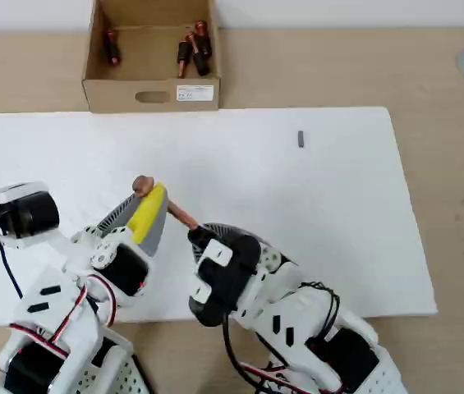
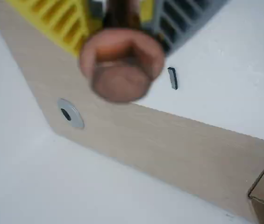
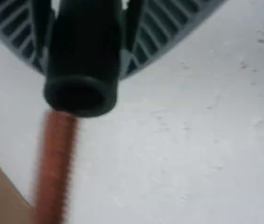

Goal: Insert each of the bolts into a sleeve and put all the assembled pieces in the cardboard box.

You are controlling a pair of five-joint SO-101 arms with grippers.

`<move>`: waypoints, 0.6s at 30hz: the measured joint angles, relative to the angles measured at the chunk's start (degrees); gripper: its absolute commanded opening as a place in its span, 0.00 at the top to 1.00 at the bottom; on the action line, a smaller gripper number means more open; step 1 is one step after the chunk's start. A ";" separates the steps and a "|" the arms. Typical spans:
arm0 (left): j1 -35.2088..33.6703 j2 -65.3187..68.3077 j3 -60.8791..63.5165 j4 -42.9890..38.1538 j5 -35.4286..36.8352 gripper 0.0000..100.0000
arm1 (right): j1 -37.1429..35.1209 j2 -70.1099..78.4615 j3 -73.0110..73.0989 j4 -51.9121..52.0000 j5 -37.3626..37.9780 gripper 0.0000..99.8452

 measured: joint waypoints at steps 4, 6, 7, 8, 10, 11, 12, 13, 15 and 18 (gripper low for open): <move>0.18 0.00 -0.35 0.62 0.00 1.00 | 0.35 0.00 0.09 0.00 0.00 0.99; 1.14 0.00 -0.35 0.62 0.00 1.00 | 0.35 0.00 0.09 0.00 0.00 0.99; 2.02 0.00 -0.35 0.62 0.00 1.00 | 0.35 0.00 0.09 0.00 0.00 0.99; 2.81 0.00 -0.35 0.70 0.00 1.00 | 0.35 0.00 0.09 0.00 0.00 0.99; 3.69 -0.09 -0.35 0.70 0.00 1.00 | 0.35 0.00 0.09 0.00 0.00 0.99; 3.69 -0.18 -0.35 0.70 0.00 1.00 | 0.35 0.00 0.09 0.00 0.00 0.99; 3.78 -0.18 -0.35 0.70 0.00 1.00 | 0.35 0.00 0.09 0.00 0.00 0.99; 3.87 -0.09 -0.35 0.70 0.00 1.00 | 0.35 0.00 0.09 0.00 0.00 0.99; 3.96 -0.18 -0.35 0.70 0.00 1.00 | 0.35 0.00 0.09 0.00 0.00 0.99; 3.96 -0.18 -0.09 0.70 0.00 1.00 | 0.35 0.00 0.09 0.00 0.09 0.99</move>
